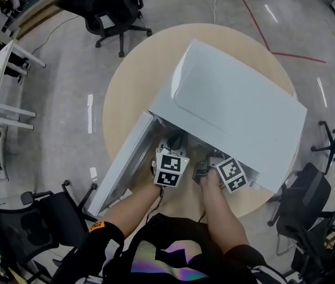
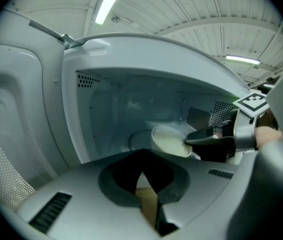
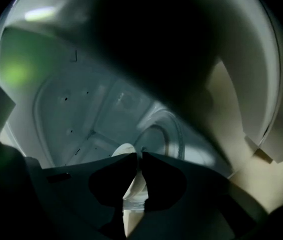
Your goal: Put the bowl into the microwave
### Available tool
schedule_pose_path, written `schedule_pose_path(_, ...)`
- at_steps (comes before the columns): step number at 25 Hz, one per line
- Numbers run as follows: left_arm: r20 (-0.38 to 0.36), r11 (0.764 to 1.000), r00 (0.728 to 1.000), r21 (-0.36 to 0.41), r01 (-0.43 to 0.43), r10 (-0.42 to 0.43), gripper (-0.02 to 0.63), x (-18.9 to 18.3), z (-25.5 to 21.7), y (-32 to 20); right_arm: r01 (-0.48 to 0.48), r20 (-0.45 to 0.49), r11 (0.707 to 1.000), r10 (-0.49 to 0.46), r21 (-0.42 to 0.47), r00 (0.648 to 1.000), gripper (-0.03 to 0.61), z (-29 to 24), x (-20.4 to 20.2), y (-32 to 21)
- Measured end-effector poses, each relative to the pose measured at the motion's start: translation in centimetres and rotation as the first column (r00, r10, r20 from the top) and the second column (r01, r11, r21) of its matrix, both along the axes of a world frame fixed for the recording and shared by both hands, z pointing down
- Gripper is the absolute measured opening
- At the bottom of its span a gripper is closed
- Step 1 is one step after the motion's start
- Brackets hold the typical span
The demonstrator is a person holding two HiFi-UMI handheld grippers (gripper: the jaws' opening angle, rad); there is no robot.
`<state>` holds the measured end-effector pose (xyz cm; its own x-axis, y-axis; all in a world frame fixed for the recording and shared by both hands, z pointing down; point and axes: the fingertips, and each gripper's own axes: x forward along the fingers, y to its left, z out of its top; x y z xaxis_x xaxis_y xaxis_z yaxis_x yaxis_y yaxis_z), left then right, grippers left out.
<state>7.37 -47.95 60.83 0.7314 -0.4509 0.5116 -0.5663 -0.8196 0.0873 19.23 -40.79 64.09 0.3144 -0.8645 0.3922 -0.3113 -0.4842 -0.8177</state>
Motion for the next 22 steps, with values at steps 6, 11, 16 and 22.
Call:
schedule_pose_path(6, 0.006, 1.0, 1.0, -0.004, -0.006, 0.006, 0.046, 0.3, 0.2, -0.7, -0.034, -0.014, 0.999, 0.034, 0.005, 0.999, 0.044, 0.0, 0.3, -0.4)
schedule_pose_path(11, 0.007, 1.0, 1.0, -0.005, -0.011, 0.011, 0.046, 0.9, 0.5, -0.6, -0.045, -0.04, 0.999, 0.046, 0.03, 0.998, 0.046, -0.3, 0.7, -0.3)
schedule_pose_path(16, -0.001, 1.0, 1.0, -0.003, -0.01, 0.01, 0.046, 0.9, 0.4, -0.4, -0.056, -0.041, 0.997, 0.057, 0.046, 0.998, 0.046, -0.2, 0.9, -0.2)
schedule_pose_path(22, -0.014, 1.0, 1.0, -0.001, 0.002, -0.002, 0.046, 0.1, -0.5, -0.4, -0.063, -0.044, 0.998, 0.064, 0.029, 0.997, 0.046, -0.5, 0.6, 0.3)
